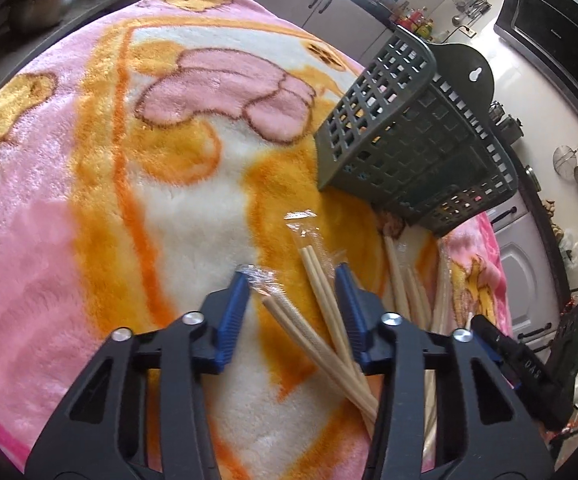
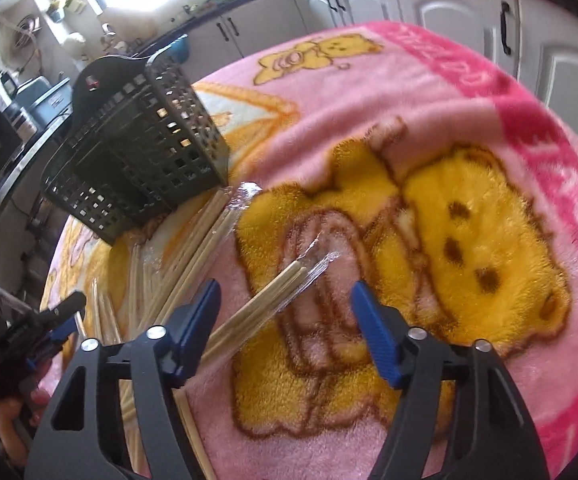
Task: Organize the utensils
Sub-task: 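Lower the left tool onto a wrapped chopstick and close it while the right tool grasps another, then lift the left tool's chopstick over the green caddy while the right tool carries its chopstick there, then open the left tool to drop its chopstick into the caddy while the right tool releases its own, then move both open tools back down to the chopstick pile, then close the left tool on another wrapped chopstick while the right tool grasps one too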
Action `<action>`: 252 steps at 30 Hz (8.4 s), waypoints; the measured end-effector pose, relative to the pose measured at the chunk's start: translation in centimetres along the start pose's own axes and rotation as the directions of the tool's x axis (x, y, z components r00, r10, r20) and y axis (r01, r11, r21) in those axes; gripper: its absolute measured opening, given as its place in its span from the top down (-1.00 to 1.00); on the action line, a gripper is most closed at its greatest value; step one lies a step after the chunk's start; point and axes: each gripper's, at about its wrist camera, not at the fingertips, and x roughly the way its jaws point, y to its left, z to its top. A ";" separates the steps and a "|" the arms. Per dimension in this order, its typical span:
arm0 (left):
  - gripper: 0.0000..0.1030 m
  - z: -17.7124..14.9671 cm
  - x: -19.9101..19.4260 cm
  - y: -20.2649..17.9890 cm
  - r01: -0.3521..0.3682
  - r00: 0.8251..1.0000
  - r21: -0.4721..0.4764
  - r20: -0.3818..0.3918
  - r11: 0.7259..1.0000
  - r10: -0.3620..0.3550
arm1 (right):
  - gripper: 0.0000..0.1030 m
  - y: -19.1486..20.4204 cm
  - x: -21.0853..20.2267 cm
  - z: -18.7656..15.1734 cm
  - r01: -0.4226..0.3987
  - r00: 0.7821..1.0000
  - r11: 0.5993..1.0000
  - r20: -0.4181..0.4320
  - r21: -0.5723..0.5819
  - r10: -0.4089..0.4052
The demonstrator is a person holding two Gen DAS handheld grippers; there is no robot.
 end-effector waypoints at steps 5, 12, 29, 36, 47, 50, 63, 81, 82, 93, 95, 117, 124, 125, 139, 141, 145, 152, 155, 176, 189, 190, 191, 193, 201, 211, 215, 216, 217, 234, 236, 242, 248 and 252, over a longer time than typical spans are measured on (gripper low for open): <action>0.64 0.2 0.1 0.7 -0.011 1.000 0.002 0.013 1.000 0.011 | 0.14 -0.7 0.8 1.2 -0.010 1.000 0.998 -0.023 0.063 0.011; 0.75 0.2 0.2 1.0 -0.006 1.000 0.013 0.024 1.000 0.006 | 0.83 -1.4 1.7 2.0 0.017 1.000 0.998 -0.009 0.053 -0.016; 0.89 1.7 -2.6 1.1 0.109 0.992 -0.016 0.065 0.994 -0.107 | 0.87 0.3 -3.8 4.9 -0.110 0.982 0.993 0.153 -0.044 0.115; 0.90 3.4 -6.1 -1.3 0.160 0.975 0.041 0.147 0.986 -0.164 | 0.88 2.9 -7.4 6.0 -0.142 0.958 0.979 0.228 -0.143 0.172; 0.91 5.3 -10.3 -4.5 0.219 0.941 0.131 0.234 0.967 -0.245 | 0.89 5.5 -11.2 6.8 -0.171 0.921 0.955 0.305 -0.244 0.243; 0.92 5.6 -10.9 -5.5 0.234 0.933 0.158 0.241 0.959 -0.267 | 0.89 6.1 -11.8 6.8 -0.169 0.913 0.950 0.321 -0.262 0.251; 0.92 7.6 -13.3 -9.9 0.283 0.892 0.266 0.281 0.921 -0.355 | 0.89 9.8 -14.5 8.6 -0.198 0.855 0.915 0.395 -0.351 0.336; 0.92 12.9 -17.2 -13.8 0.278 0.815 0.335 0.414 0.900 -0.406 | 0.89 15.5 -17.5 14.6 -0.204 0.744 0.861 0.498 -0.465 0.445; 0.92 13.3 -17.3 -13.9 0.274 0.811 0.337 0.423 0.901 -0.405 | 0.89 15.6 -17.5 15.0 -0.205 0.740 0.862 0.503 -0.464 0.447; 0.92 15.9 -15.9 -13.9 0.218 0.807 0.322 0.472 0.921 -0.356 | 0.89 15.3 -15.5 17.4 -0.151 0.713 0.870 0.558 -0.469 0.424; 0.92 16.0 -15.2 -13.7 0.206 0.813 0.317 0.471 0.926 -0.342 | 0.89 15.1 -15.0 17.5 -0.147 0.708 0.870 0.564 -0.471 0.425; 0.92 13.0 -9.5 -12.3 0.129 0.843 0.336 0.459 0.933 -0.281 | 0.89 12.7 -9.0 16.2 -0.130 0.737 0.903 0.569 -0.408 0.364; 0.92 12.1 -8.2 -11.8 0.131 0.857 0.327 0.437 0.936 -0.273 | 0.88 12.2 -7.1 15.4 -0.138 0.759 0.913 0.550 -0.385 0.347; 0.92 12.0 -8.2 -11.8 0.131 0.858 0.327 0.436 0.936 -0.273 | 0.88 12.2 -7.0 15.3 -0.138 0.763 0.914 0.548 -0.381 0.344; 0.85 10.9 -8.0 -10.5 0.123 0.872 0.297 0.424 0.947 -0.246 | 0.16 9.8 -7.4 13.8 -0.121 0.812 0.947 0.519 -0.298 0.267; 0.71 10.7 -8.2 -10.4 0.127 0.872 0.293 0.422 0.948 -0.247 | 0.07 9.4 -7.6 13.4 -0.106 0.826 0.949 0.506 -0.296 0.250; 0.41 10.3 -8.5 -10.3 0.122 0.872 0.292 0.425 0.949 -0.243 | -0.03 8.8 -7.8 12.7 -0.087 0.847 0.949 0.479 -0.302 0.230; -0.09 9.5 -9.7 -9.8 0.133 0.858 0.287 0.446 0.949 -0.255 | -0.22 8.2 -8.4 11.3 -0.055 0.859 0.945 0.467 -0.322 0.209; -0.40 9.2 -10.6 -9.4 0.137 0.848 0.278 0.463 0.951 -0.257 | -0.28 7.9 -8.8 10.6 -0.051 0.863 0.944 0.461 -0.326 0.206; -0.79 5.0 -12.4 -6.3 0.090 0.865 0.224 0.466 0.970 -0.188 | -0.34 7.5 -9.7 5.1 -0.075 0.909 0.922 0.354 -0.380 0.220; -0.79 2.9 -10.1 -4.4 0.055 0.909 0.194 0.396 0.979 -0.130 | -0.34 8.4 -8.8 0.8 -0.100 0.939 0.895 0.257 -0.434 0.230; -0.79 2.8 -9.8 -4.2 0.053 0.912 0.190 0.390 0.980 -0.125 | -0.34 8.5 -8.6 0.5 -0.106 0.941 0.896 0.247 -0.432 0.231; -0.79 2.7 -9.6 -4.1 0.052 0.916 0.187 0.384 0.981 -0.121 | -0.34 8.5 -8.5 0.2 -0.112 0.943 0.896 0.237 -0.429 0.232; -0.79 2.5 -9.0 -3.8 0.044 0.923 0.179 0.369 0.983 -0.109 | -0.34 8.5 -8.2 -0.3 -0.117 0.948 0.895 0.221 -0.430 0.230; -0.79 1.6 -7.1 -2.6 0.026 0.948 0.145 0.312 0.989 -0.070 | -0.34 8.2 -7.5 -2.1 -0.121 0.959 0.891 0.179 -0.437 0.218; -0.75 1.2 -4.7 -1.6 0.021 0.972 0.112 0.230 0.993 -0.047 | -0.34 7.6 -6.3 -3.7 -0.138 0.973 0.892 0.111 -0.431 0.204; -0.62 1.1 -3.7 -1.3 0.030 0.979 0.089 0.198 0.996 -0.047 | -0.33 7.3 -5.7 -4.1 -0.152 0.976 0.896 0.077 -0.417 0.202; -0.58 1.1 -3.5 -1.2 0.032 0.981 0.083 0.190 0.996 -0.047 | -0.33 7.1 -5.4 -4.2 -0.154 0.978 0.899 0.067 -0.411 0.198; -0.55 1.0 -3.3 -1.1 0.035 0.982 0.077 0.181 0.996 -0.048 | -0.33 7.1 -5.3 -4.3 -0.158 0.978 0.900 0.061 -0.407 0.199; 0.08 1.4 1.0 0.1 0.117 0.992 -0.021 0.051 0.993 -0.115 | 0.27 6.2 -1.8 -3.8 -0.241 0.970 0.927 -0.052 -0.288 0.237; 0.13 1.8 1.4 0.1 0.115 0.992 -0.023 0.045 0.993 -0.114 | 0.29 6.2 -1.7 -3.7 -0.245 0.969 0.926 -0.056 -0.288 0.239; 0.36 2.5 2.4 -0.3 0.085 0.996 -0.007 0.034 0.996 -0.085 | 0.37 6.3 -1.3 -3.8 -0.253 0.967 0.925 -0.070 -0.283 0.243; 0.69 2.8 3.0 -0.4 0.039 0.999 0.021 0.035 0.999 -0.039 | 0.47 6.1 -1.2 -3.8 -0.257 0.966 0.925 -0.079 -0.279 0.245; 0.83 2.9 3.0 0.2 0.041 0.998 0.013 0.035 0.999 -0.042 | 0.67 5.9 -1.1 -3.8 -0.255 0.967 0.927 -0.085 -0.275 0.241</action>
